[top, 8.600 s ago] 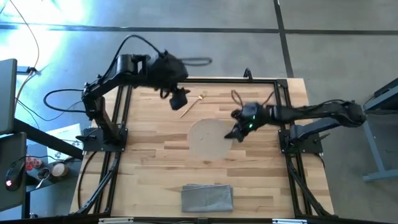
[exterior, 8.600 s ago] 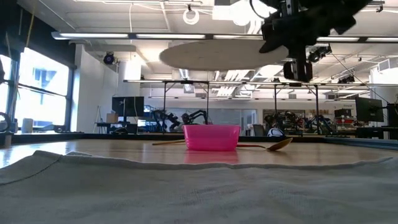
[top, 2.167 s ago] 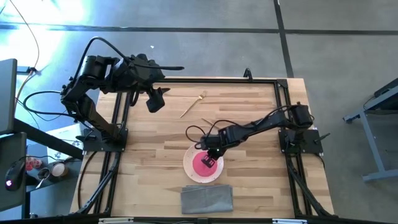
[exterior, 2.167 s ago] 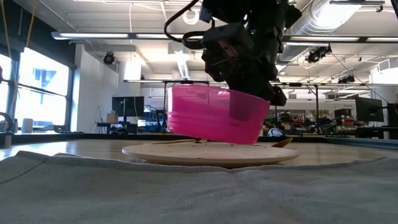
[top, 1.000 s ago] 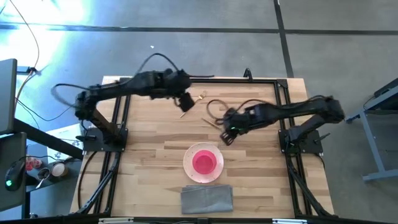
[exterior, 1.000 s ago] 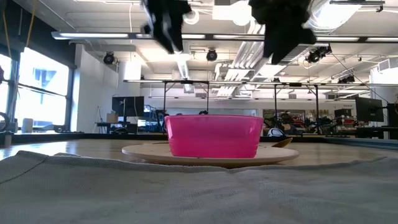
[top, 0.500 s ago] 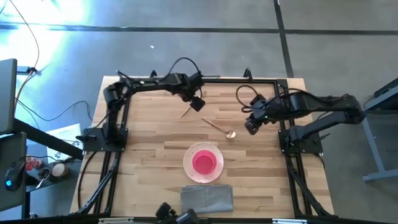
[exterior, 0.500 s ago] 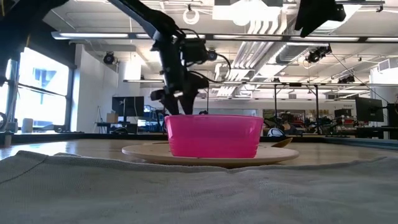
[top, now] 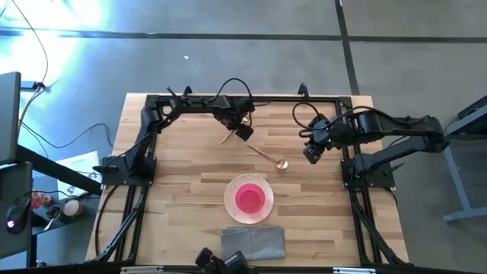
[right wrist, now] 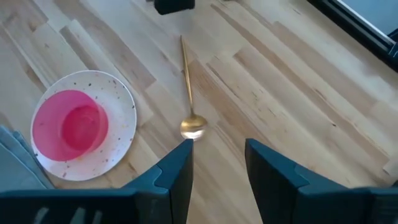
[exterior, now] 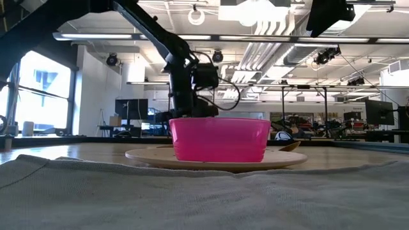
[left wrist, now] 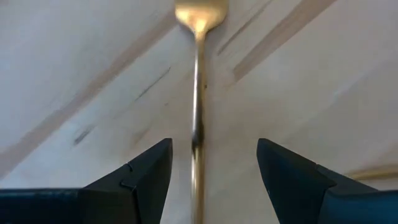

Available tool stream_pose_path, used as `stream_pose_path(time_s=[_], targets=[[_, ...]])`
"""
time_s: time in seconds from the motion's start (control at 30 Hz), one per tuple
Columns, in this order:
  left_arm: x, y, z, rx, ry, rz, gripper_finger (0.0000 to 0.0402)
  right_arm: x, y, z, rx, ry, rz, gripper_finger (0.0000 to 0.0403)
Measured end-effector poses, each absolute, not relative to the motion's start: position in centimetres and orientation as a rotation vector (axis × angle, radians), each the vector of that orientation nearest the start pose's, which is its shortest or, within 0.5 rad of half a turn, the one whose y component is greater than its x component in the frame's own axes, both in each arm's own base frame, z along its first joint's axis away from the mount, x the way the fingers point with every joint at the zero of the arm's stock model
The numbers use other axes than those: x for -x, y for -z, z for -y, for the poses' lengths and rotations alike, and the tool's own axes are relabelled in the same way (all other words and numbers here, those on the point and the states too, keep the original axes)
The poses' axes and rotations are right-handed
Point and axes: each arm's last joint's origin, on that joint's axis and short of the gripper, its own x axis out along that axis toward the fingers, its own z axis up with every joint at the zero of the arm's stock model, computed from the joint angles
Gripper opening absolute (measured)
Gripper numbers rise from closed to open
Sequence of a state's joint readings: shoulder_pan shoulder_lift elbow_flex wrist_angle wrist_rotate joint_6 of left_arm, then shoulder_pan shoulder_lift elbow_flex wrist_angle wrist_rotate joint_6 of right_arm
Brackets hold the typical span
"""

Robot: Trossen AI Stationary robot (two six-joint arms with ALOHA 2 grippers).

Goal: Set table place
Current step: Put the gold fork to the left of the white plate

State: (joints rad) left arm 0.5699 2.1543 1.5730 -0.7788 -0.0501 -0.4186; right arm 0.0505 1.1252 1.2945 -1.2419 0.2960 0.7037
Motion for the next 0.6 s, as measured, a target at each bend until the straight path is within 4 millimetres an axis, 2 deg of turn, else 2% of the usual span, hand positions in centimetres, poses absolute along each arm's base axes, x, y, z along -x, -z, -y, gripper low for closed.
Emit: stream_pose_path(time_s=[0.1, 0.17, 0.23, 0.37, 0.4, 0.5, 0.6], targets=[[-35.7, -13.8, -23.0, 0.723, -0.799, -1.225, 0.0211, -18.3, -35.8, -0.1, -0.438, 0.567, -0.930, 0.0137], [-35.7, -13.9, -23.1, 0.727, -0.808, -1.220, 0.0186, -18.3, -35.8, -0.1, -0.425, 0.554, -0.936, 0.0137], [-35.7, -13.9, -23.1, 0.730, -0.816, -1.219, 0.0146, -18.3, -35.8, -0.1, -0.411, 0.541, -0.943, 0.0137], [-35.7, -13.9, -22.9, 0.734, -0.815, -1.226, 0.0028, -18.3, -35.8, -0.1, -0.364, 0.515, -0.956, 0.0137], [-35.7, -13.9, -22.7, 0.735, -0.817, -1.235, 0.0018, -18.3, -35.8, -0.1, -0.351, 0.510, -0.959, 0.0137], [-35.3, -15.0, -21.3, 0.764, -0.807, -1.295, 0.0017, -18.3, -35.8, 0.2, -0.308, 0.502, -0.967, 0.0137], [-35.0, -18.6, -18.9, 0.716, -0.858, -1.286, 0.0008, -18.4, -35.9, 0.7, -0.252, 0.505, -0.971, 0.0137]])
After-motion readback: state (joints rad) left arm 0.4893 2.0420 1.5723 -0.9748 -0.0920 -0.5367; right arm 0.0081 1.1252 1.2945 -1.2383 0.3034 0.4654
